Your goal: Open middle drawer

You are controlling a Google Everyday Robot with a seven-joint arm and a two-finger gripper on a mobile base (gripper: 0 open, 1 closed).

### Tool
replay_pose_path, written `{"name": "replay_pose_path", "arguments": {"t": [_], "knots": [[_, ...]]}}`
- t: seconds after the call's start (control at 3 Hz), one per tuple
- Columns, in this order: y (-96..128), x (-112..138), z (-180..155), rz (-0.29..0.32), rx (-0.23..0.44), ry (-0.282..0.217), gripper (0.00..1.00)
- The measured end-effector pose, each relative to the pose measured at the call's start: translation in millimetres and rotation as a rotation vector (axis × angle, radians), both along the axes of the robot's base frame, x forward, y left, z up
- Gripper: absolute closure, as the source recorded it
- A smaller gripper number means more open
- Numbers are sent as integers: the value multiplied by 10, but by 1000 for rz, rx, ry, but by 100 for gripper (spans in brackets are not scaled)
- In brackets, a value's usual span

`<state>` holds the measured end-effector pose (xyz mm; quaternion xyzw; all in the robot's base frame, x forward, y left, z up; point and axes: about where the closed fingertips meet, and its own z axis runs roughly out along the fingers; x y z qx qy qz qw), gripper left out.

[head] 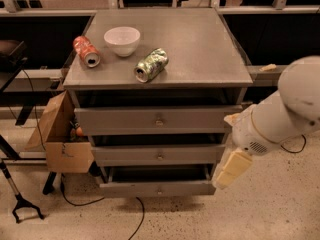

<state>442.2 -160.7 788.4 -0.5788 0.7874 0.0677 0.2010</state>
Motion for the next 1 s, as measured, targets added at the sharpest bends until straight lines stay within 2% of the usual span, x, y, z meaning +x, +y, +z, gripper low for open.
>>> {"name": "replay_pose_path", "arguments": {"t": [0.33,0.67,1.0], "knots": [[334,55,-929,-4,107,68,0],[695,486,-1641,-14,208,62,0],[735,606,-1970,-54,251,62,0]]}}
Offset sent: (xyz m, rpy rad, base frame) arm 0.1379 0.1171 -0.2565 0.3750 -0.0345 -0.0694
